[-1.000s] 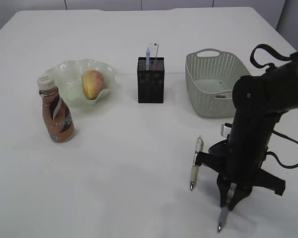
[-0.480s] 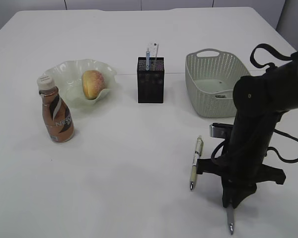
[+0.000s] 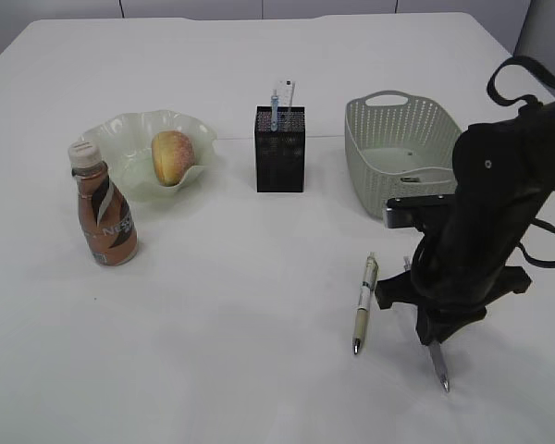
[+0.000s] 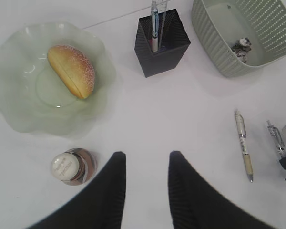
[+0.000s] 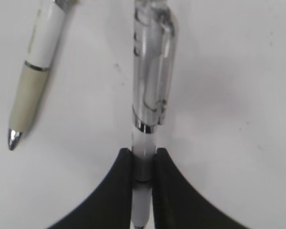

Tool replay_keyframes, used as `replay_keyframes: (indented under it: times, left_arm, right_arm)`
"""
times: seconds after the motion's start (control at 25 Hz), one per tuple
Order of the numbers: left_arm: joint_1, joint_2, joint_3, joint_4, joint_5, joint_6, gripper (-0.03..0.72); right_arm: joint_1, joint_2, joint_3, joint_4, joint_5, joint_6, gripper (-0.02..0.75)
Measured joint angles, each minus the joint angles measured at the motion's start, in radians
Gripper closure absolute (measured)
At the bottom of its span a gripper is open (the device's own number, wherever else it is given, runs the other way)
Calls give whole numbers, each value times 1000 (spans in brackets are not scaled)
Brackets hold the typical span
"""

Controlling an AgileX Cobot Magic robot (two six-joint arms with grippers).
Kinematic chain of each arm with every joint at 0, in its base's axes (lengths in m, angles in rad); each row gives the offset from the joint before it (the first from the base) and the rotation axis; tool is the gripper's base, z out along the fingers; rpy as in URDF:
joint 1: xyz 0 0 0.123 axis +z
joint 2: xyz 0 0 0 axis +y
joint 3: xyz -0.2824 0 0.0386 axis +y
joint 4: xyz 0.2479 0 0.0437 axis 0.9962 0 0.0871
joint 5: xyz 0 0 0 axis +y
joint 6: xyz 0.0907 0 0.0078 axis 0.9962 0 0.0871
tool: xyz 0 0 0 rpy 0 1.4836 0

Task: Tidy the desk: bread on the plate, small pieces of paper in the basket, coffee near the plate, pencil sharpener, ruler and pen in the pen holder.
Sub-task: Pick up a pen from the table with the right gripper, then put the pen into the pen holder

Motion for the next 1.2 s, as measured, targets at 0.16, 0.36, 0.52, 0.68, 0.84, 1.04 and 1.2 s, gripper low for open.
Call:
replay_keyframes:
  times: [0.16, 0.36, 0.52, 0.68, 0.84, 1.04, 1.2]
  left_arm:
    - [0, 0, 0, 0, 0, 0, 463]
    - [0, 0, 0, 0, 0, 0, 463]
    - [0, 0, 0, 0, 0, 0, 463]
    - [0, 0, 0, 0, 0, 0, 463]
    - [0, 0, 0, 0, 0, 0, 463]
    - [0, 0, 0, 0, 0, 0, 463]
    - [0, 0, 0, 0, 0, 0, 463]
  right_arm:
    - [0, -41, 0, -1, -40, -8, 662]
    - [21, -111, 4, -47, -109, -41, 663]
    - [87, -176, 11, -108, -218, -45, 663]
    - [119, -226, 13, -132, -348, -49, 663]
    - [121, -253, 15, -178, -481, -49, 663]
    - [121, -255, 18, -296, -635, -49, 663]
    - [121, -255, 9, -335, -788, -55, 663]
